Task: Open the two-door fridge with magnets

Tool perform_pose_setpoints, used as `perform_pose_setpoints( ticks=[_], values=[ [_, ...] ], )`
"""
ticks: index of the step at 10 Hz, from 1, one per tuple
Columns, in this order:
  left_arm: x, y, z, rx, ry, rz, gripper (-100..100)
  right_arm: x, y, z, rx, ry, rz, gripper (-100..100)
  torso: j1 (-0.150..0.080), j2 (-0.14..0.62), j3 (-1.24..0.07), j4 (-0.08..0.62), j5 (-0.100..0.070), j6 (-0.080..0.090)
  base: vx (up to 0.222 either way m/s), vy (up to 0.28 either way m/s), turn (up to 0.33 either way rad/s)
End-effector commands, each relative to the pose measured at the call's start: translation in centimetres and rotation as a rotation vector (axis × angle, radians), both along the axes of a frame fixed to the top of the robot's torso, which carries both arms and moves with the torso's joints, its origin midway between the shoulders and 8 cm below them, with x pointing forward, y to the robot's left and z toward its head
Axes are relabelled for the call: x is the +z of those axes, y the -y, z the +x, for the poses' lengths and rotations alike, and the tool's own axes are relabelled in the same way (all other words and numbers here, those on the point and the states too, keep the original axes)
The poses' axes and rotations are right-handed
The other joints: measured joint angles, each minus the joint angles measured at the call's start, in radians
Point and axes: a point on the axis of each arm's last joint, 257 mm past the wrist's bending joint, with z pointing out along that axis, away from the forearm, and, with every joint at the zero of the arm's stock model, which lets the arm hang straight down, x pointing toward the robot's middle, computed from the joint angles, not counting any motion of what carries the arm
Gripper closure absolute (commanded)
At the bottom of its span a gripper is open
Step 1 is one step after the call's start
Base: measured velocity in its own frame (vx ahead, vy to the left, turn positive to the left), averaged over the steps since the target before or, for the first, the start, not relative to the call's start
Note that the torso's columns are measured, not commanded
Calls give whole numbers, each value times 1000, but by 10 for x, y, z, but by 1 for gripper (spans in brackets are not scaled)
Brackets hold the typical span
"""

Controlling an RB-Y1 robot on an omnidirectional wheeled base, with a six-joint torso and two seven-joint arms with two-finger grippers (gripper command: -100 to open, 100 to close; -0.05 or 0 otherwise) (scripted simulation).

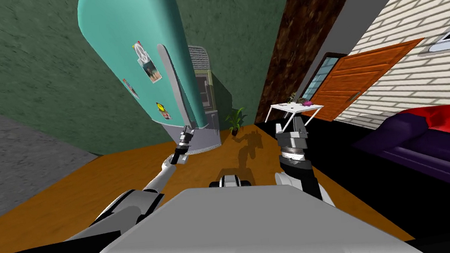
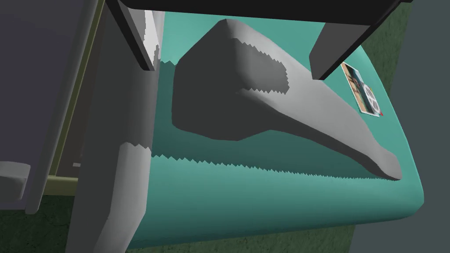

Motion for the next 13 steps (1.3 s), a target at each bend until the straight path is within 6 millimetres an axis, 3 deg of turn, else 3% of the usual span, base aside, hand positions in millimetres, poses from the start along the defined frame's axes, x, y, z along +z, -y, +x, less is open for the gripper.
perform_pose_setpoints(
  ticks=[1, 2, 3, 6, 10, 13],
  values=[
    [13, 19, 6, -49, 1, 3, -100, 0, 0, 0, 0, 0, 0, 0, -1, 0, 0, -1, 0, 0, 81, -44, 184],
    [11, 13, 4, -36, 3, 3, -100, 0, 0, 0, 0, 0, 0, 0, -2, -1, 0, -1, 0, 0, 38, -24, 35],
    [3, 3, 1, -7, 2, 0, 100, 0, 0, 0, 0, 0, 0, 0, -1, 1, 1, -1, 0, 0, -43, 32, -278],
    [-9, -15, -7, 47, 1, -3, 100, 0, 0, 0, 0, 0, 0, 0, -1, 6, 4, 2, 0, -1, -95, 62, -201],
    [-1, 8, -12, -49, 7, 3, 100, 0, 0, 0, 0, 0, 0, 0, 1, 1, 0, 3, -1, -3, -38, 65, 100],
    [8, 39, -26, -181, 14, 7, 100, 0, 0, 0, 0, 0, 0, 0, 5, 3, 1, 7, -3, -5, -38, 103, 169]
  ],
)
